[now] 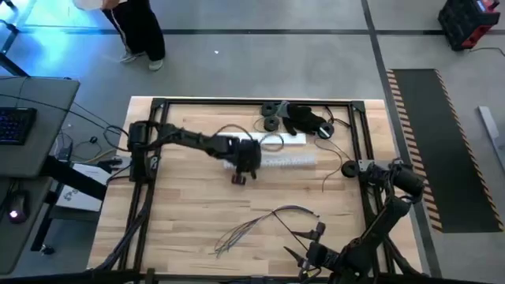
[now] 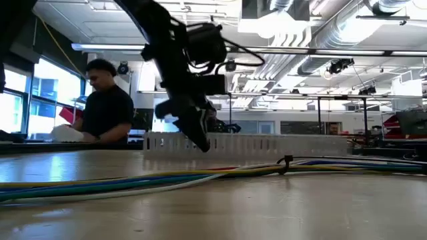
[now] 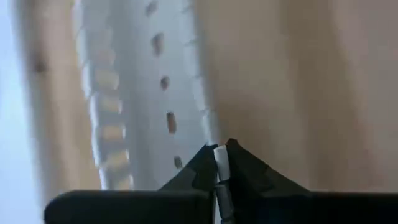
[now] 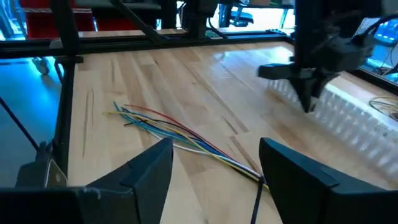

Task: Ziptie cables
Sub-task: Move the white cable duct to the center of the table, then put the zip-tied cables into the white cable duct

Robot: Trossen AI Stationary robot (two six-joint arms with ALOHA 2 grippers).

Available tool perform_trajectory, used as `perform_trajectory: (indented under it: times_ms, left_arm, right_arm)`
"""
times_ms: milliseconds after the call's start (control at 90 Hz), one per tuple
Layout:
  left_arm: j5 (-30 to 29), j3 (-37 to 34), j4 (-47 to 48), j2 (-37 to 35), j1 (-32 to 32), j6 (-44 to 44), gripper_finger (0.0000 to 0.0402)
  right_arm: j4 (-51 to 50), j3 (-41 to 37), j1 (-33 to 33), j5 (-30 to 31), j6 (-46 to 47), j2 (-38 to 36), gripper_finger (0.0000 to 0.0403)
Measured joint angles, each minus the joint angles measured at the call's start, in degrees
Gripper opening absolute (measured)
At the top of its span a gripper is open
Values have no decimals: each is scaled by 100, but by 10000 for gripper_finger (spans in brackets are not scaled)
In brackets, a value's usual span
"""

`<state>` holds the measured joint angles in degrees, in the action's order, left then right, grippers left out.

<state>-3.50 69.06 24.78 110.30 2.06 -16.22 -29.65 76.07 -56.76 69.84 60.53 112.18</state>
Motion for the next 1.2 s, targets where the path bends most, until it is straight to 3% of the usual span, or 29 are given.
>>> perform_trajectory:
  times_ms: [144, 456, 633, 844, 978, 1200]
  left_arm:
    - [-127, 0, 476, 0, -663, 869, 2]
    - [-813, 0, 400, 0, -1655, 2368, 8]
    - [-908, 0, 507, -97, -1790, 2790, 49]
    - [-961, 0, 1079, -898, -1983, 4015, 96]
    - [-1525, 4, 1052, -1422, -2565, 4716, 101]
    - [-3299, 4, 758, -1227, -4166, 6414, 95]
  right_arm:
    - [215, 0, 72, 4, -156, 0, 224]
    - [358, -2, 253, -6, -254, 0, 224]
    - [363, -2, 322, 60, -298, -1, 224]
    - [284, -4, 310, 109, -801, -395, 224]
    - [0, -2, 311, -415, -1097, -705, 223]
    - [-1246, -109, 269, -2375, -840, -719, 222]
